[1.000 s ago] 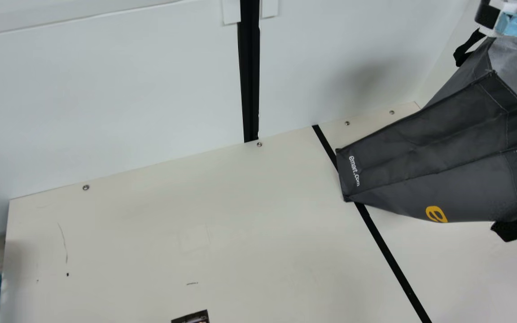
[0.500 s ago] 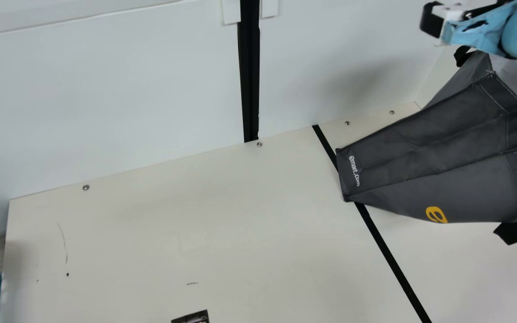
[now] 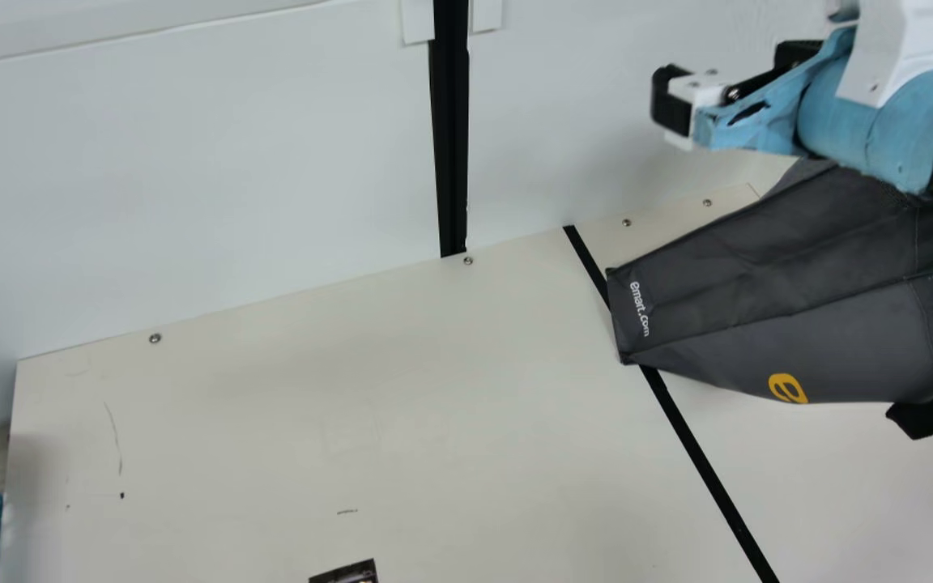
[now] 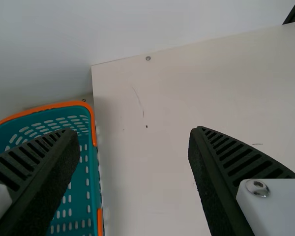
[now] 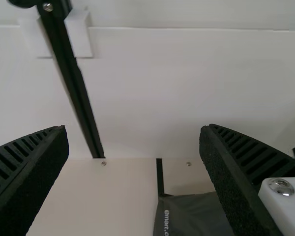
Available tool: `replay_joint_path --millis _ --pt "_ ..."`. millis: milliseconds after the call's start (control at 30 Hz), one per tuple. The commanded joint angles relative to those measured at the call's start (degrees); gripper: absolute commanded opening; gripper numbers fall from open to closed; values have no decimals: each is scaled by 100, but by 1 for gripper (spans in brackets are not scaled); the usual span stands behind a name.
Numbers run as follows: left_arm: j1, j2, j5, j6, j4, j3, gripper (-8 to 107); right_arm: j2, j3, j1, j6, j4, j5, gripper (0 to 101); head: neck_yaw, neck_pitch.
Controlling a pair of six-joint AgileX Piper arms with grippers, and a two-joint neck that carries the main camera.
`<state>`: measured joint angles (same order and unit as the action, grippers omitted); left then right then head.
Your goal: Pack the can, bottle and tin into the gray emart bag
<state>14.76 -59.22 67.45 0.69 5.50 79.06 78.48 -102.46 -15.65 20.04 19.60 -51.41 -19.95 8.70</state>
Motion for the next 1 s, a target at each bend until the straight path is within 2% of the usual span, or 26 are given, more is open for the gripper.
replay_joint_path --millis 0,367,967 --pt "0 0 0 0 0 0 90 -100 203 150 -18 -12 0 91 -5 130" --pt "0 0 0 0 0 0 90 -732 1151 657 -165 -19 -67 91 -5 130" --pt "0 0 0 0 0 0 90 -1654 2567 1099 -352 5 -96 91 -5 130"
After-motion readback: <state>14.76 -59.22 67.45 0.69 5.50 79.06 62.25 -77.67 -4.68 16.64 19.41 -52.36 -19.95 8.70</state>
